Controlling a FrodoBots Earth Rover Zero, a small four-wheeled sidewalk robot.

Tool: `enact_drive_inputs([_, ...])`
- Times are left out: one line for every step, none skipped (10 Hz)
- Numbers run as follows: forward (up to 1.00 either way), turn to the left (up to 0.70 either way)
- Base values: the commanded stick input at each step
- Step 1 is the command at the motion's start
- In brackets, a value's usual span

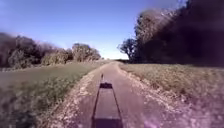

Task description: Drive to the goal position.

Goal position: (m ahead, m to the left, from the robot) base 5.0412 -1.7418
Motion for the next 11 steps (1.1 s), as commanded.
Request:
enact_drive_inputs([0.85,0.00])
enact_drive_inputs([0.85,0.00])
enact_drive_inputs([0.85,0.00])
enact_drive_inputs([0.85,0.00])
enact_drive_inputs([0.85,0.00])
enact_drive_inputs([0.85,0.00])
enact_drive_inputs([0.85,0.00])
enact_drive_inputs([0.85,0.00])
enact_drive_inputs([0.85,0.00])
enact_drive_inputs([0.85,0.00])
enact_drive_inputs([0.85,0.00])
